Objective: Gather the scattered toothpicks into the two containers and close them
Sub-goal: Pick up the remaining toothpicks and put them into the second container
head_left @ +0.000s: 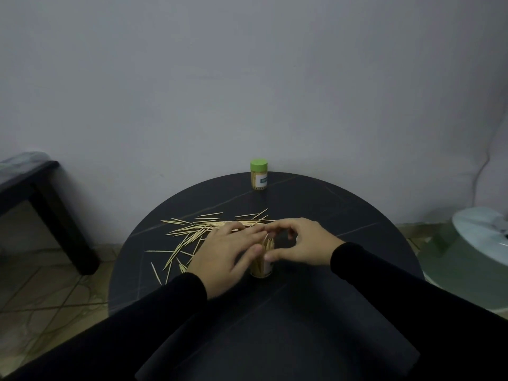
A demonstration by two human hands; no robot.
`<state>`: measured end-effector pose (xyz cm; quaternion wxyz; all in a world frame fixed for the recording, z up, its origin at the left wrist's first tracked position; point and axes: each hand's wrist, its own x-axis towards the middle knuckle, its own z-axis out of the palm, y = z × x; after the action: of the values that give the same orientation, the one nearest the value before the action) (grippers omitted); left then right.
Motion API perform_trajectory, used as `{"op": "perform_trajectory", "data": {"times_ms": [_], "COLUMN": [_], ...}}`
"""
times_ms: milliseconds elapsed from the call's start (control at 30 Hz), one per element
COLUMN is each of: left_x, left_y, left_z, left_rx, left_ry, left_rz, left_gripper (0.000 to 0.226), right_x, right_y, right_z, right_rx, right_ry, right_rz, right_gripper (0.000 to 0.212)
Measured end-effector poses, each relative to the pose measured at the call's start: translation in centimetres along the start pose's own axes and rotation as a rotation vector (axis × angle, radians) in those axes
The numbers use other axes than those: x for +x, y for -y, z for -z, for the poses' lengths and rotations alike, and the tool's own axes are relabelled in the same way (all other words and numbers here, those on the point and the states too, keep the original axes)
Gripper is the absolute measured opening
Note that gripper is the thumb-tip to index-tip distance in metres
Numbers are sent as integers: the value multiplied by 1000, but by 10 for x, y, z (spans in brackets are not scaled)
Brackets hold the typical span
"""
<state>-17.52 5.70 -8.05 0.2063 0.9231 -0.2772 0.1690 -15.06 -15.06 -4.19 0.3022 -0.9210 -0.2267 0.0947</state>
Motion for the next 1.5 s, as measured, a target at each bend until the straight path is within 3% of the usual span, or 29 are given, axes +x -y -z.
{"op": "perform_trajectory", "data": {"times_ms": [100, 300, 700, 833, 933, 1000, 1067, 1133, 1200, 1333, 1500], "left_x": [0, 4, 11, 16, 24, 29, 32, 33, 37, 45, 55], "left_y": [-1, 5, 9, 12, 18, 29, 42, 54, 62, 69, 81], "left_z": [3, 16, 12, 15, 16, 17, 20, 24, 26, 19, 8], "left_rx": [75, 190, 207, 16, -32, 2, 85, 179, 186, 228, 248], "left_ry": [48, 114, -49, -115, -165, -88, 142, 341, 430, 441, 348], "left_rz": [-58, -188, -302, -212, -53, 74, 156, 151, 139, 80, 172], "left_gripper": [63, 54, 35, 36, 38, 31, 30, 28, 25, 16, 19], "right_x": [1, 3, 18, 20, 29, 40, 51, 62, 73, 89, 107], "right_y": [1, 1, 6, 13, 11, 6, 2, -1, -6, -17, -29], "right_z": [0, 2, 12, 19, 18, 14, 8, 3, -1, -3, 0], "right_rx": [-41, -79, -222, -343, -394, -415, -493, -578, -640, -735, -750], "right_ry": [-5, -15, 69, 192, 263, 211, 106, 12, -43, -45, -3], "right_rz": [4, -11, 4, -34, -98, -91, -64, -31, -1, 17, 38], "right_gripper": [53, 49, 45, 57, 52, 40, 29, 26, 27, 29, 48]}}
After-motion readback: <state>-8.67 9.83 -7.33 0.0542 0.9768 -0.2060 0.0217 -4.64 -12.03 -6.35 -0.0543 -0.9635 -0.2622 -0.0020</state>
